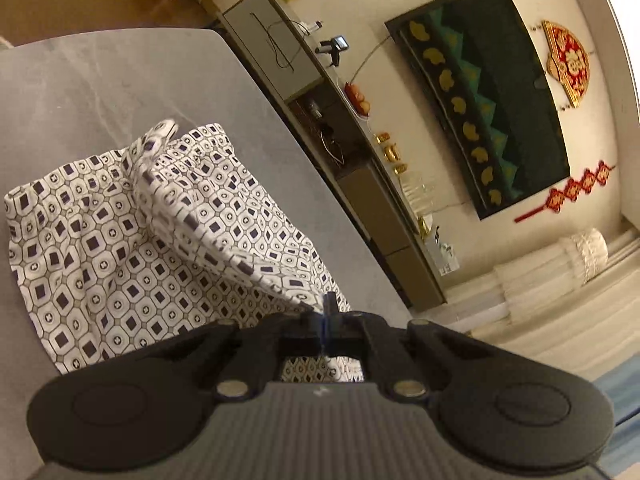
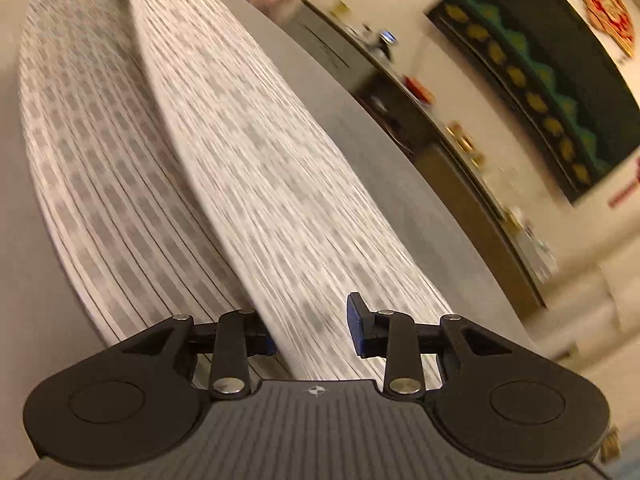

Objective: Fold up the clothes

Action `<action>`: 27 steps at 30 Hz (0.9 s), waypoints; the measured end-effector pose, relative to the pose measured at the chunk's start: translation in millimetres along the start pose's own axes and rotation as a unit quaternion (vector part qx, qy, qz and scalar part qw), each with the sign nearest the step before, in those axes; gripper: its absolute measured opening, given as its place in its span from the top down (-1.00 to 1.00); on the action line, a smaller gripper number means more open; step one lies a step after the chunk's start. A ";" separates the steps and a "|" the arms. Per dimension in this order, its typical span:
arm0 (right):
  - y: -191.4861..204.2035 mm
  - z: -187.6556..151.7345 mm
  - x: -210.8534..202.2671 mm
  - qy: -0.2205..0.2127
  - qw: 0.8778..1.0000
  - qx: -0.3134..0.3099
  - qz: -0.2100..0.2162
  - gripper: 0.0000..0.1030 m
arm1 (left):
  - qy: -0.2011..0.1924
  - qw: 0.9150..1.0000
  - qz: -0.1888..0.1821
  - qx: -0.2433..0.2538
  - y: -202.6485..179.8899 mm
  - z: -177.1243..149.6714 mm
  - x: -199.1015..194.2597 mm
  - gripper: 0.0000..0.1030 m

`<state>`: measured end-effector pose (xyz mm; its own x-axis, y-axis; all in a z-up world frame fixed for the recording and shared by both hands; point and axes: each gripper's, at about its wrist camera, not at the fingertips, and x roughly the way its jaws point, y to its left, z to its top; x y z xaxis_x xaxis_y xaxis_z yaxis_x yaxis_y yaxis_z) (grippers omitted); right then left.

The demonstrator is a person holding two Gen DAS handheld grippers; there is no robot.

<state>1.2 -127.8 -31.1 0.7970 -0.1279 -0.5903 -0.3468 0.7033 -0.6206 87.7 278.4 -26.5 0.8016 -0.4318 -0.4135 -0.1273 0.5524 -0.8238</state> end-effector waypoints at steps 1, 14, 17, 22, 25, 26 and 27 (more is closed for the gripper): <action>-10.6 -13.3 0.0 0.012 1.000 0.004 -0.007 0.32 | -0.003 1.000 0.000 -0.005 2.1 0.9 -1.3 0.99; -172.9 -175.0 10.6 0.192 0.971 0.120 -0.078 0.93 | 0.000 1.000 0.022 0.001 3.4 -2.0 7.2 0.99; -203.4 -154.5 13.4 0.149 0.975 0.140 -0.091 1.00 | -0.012 1.000 0.016 -0.011 7.5 0.7 1.6 0.99; -231.4 -94.2 -38.6 -0.011 0.979 0.113 -0.171 1.00 | -0.041 0.999 0.009 -0.031 14.4 4.3 -16.1 0.99; -215.3 -94.5 -50.0 -0.031 0.984 0.067 -0.164 1.00 | -0.043 0.998 0.020 -0.045 20.0 0.2 -24.9 0.99; -206.3 -105.3 -43.4 -0.013 0.987 0.057 -0.147 1.00 | -0.039 0.998 0.028 -0.044 20.5 -2.7 -26.2 0.99; -196.9 -119.9 -33.4 0.010 0.990 0.051 -0.131 1.00 | -0.036 0.998 0.037 -0.040 19.6 -5.5 -26.5 0.99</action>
<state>-16.4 -345.8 48.8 0.8426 -0.3282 -0.4269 -0.0776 0.7105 -0.6994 60.8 296.8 -33.8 0.8280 -0.3369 -0.4482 -0.2320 0.5219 -0.8209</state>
